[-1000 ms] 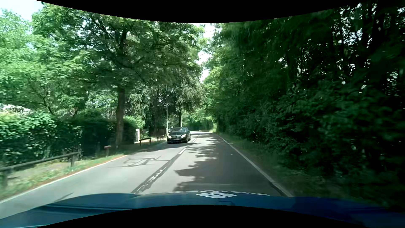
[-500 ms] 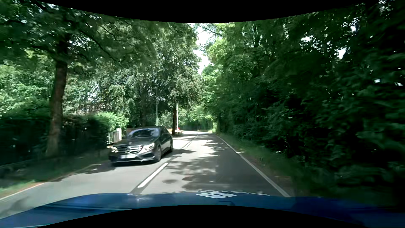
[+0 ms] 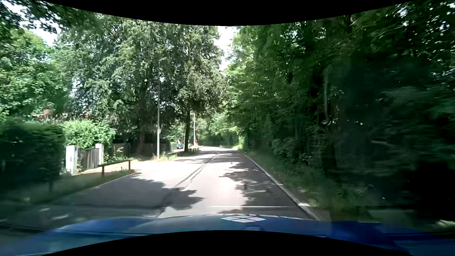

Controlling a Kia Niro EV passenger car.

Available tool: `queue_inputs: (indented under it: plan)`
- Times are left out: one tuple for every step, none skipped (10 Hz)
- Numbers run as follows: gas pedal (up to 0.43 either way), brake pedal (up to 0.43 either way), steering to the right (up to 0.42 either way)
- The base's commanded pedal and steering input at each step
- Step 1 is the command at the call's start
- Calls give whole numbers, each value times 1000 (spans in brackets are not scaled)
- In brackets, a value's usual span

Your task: Follow the waypoints while adhering to traffic rules and regulations

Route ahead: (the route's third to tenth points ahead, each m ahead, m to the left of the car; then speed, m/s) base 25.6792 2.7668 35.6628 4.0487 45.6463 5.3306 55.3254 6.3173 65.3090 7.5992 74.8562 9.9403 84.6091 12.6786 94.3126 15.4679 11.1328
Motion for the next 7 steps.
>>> queue_inputs:
  plan:
    - [169,0,-1]
    - [169,0,-3]
    - [169,0,-4]
    - [169,0,-6]
    - [169,0,-9]
    - [169,0,-11]
    - [169,0,-14]
